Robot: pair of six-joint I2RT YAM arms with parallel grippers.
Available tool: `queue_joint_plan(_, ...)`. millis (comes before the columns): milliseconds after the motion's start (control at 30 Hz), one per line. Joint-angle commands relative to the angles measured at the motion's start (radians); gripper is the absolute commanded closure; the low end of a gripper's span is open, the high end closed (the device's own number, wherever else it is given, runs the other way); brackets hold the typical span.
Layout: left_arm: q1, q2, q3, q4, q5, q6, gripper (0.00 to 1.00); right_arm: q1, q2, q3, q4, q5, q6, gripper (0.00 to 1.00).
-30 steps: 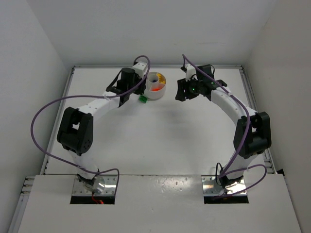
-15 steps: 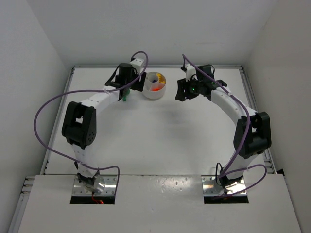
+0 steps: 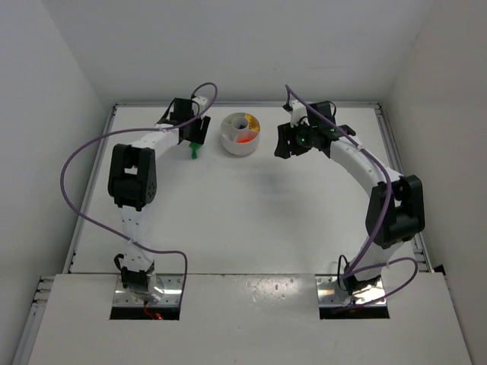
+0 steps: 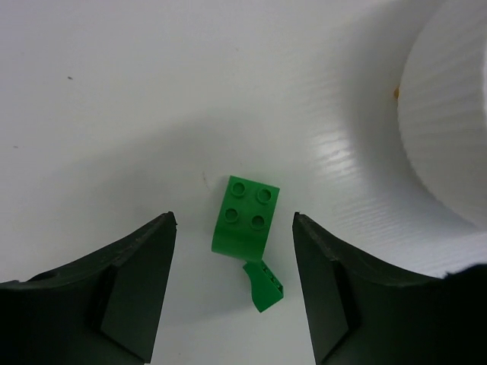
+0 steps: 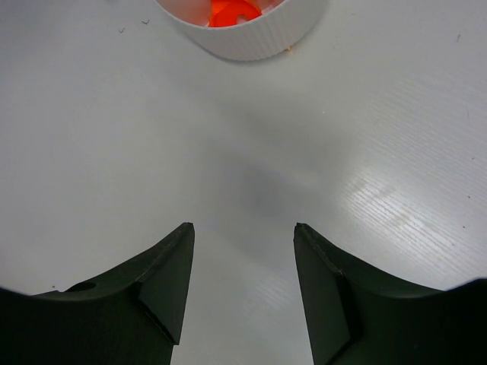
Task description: Sort the legos into containers by color
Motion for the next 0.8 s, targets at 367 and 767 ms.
queue_joint_plan(367,0.017,0.095,0.114,-0.14,0.015,0.084,0.39,-0.004,-0.028,0.016,0.024,-0.017,-0.006,0.44)
queue_joint_plan(767,0.035,0.129,0.135,-0.176,0.025,0.084,0.57,-0.004,-0.018,0.025,0.023,-0.017,-0.006,0.44)
